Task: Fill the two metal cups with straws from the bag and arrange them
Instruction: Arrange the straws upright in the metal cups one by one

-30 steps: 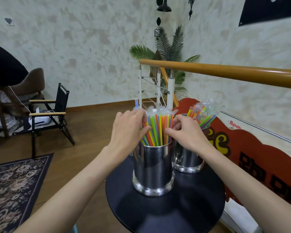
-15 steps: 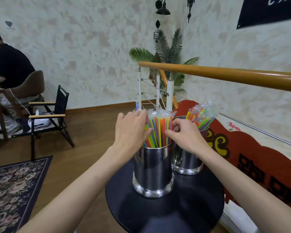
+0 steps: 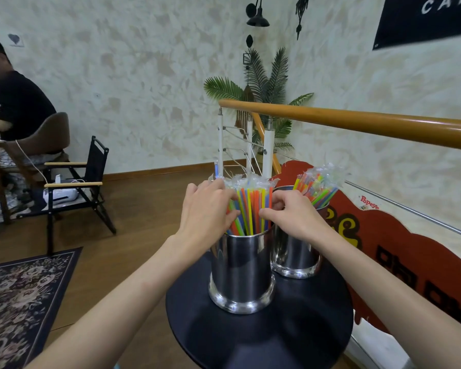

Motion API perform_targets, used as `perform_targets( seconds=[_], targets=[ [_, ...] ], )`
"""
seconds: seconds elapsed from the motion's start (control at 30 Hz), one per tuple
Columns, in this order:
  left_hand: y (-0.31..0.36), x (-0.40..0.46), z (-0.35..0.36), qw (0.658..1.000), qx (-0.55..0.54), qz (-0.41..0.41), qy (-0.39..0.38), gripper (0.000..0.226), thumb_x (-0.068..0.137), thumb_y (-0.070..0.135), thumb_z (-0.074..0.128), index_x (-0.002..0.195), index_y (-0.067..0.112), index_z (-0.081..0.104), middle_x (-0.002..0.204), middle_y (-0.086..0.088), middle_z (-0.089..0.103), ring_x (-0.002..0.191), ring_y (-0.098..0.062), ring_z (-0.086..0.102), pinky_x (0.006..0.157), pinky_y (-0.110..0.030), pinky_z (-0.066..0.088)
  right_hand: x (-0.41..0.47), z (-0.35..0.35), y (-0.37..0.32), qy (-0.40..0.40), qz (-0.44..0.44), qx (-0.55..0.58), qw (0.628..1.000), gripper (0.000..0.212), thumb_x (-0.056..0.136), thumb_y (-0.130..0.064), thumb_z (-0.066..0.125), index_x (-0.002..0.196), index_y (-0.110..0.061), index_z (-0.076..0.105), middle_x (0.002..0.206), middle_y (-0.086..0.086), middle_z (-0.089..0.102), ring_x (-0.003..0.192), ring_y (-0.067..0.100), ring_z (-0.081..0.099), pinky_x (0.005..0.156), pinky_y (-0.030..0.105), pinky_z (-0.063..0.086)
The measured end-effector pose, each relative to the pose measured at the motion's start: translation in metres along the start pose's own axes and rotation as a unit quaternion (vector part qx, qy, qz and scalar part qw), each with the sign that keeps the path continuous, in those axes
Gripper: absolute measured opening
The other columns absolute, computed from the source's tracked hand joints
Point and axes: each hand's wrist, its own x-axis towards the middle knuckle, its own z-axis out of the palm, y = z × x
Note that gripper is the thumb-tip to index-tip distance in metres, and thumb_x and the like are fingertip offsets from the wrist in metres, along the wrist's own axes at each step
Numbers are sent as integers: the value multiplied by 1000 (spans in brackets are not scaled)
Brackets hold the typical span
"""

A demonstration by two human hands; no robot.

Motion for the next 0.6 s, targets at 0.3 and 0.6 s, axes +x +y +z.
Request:
perform_targets(
  seconds=[0.3, 0.6],
  targets=[
    [4, -2, -1, 1000, -9, -8, 16, 44, 91, 67, 53, 115, 33, 67, 94, 14, 52, 100, -14, 56, 80, -32, 30, -6, -3, -4, -7, -24, -4, 1000, 13, 91, -33, 73, 93, -20, 75, 76, -4, 67, 72, 9, 60, 62, 23, 44],
    [13, -2, -4, 998, 16, -48, -24, 44, 81, 75, 59, 100, 36, 71, 96, 12, 46, 105, -16, 51, 80, -34, 24, -6, -3, -4, -36, -42, 1, 998, 16, 88, -37, 76, 88, -21, 75, 62, -7, 57, 57, 3, 51, 61, 24, 42]
  ],
)
